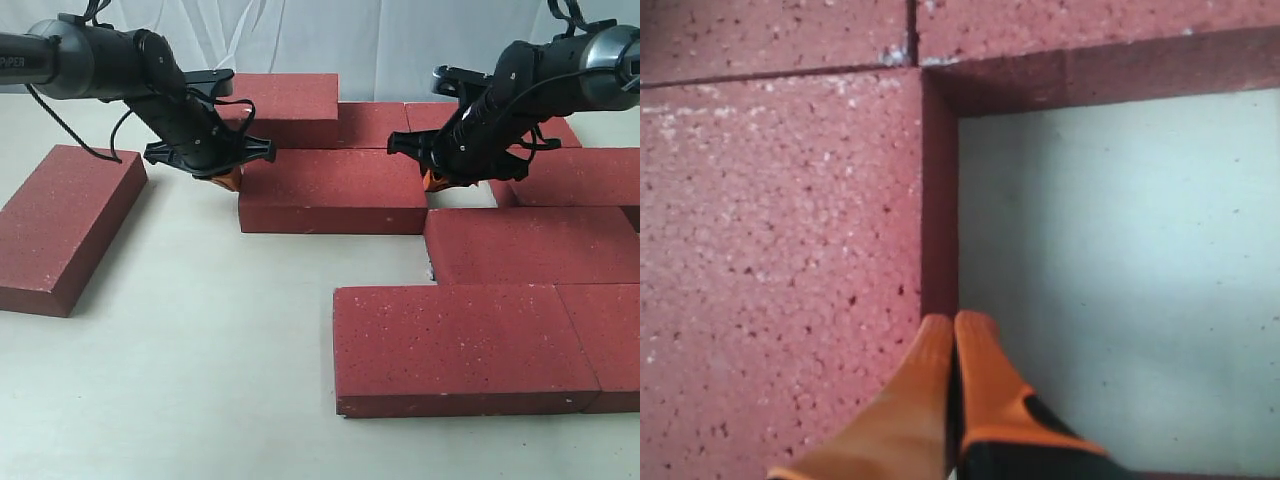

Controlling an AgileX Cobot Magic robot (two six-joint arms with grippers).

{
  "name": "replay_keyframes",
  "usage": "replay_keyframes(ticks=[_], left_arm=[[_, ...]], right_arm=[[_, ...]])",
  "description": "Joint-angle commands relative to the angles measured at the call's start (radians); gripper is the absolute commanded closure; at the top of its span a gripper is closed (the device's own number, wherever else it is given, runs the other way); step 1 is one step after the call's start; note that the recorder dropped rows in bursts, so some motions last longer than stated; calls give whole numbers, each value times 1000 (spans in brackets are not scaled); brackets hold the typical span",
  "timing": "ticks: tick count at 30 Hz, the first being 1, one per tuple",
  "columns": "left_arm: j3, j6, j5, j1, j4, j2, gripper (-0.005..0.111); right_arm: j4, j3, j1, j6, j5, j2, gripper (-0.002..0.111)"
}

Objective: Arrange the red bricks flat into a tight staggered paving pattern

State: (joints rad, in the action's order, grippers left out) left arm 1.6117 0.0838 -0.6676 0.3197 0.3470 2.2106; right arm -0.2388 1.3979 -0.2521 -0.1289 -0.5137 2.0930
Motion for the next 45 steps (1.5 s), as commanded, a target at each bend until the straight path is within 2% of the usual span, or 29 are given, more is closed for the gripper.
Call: replay_keyframes(ticks=[1,14,21,27,35,40,45], left_arm=[[7,-6,41,12,31,-1,107],[7,-2,39,14,57,-1,107],[7,5,74,63,69,-1,107],[7,5,79,72,86,-1,107],[7,-3,54,41,22,-1,107],[7,-3,17,21,20,-1,107],[7,-6,6,21,15,-1,107]], right_arm=[[-62,6,1,50,-2,-1,109],[-46,6,3,46,-13,-75,109],[11,6,40,-3,-33,-75,109],[44,6,44,-6,-42,-75,109],[52,6,177,-41,-175,-99,109],[68,4,180,-41,-190,-151,109],[5,4,164,23,-199,-192,109]])
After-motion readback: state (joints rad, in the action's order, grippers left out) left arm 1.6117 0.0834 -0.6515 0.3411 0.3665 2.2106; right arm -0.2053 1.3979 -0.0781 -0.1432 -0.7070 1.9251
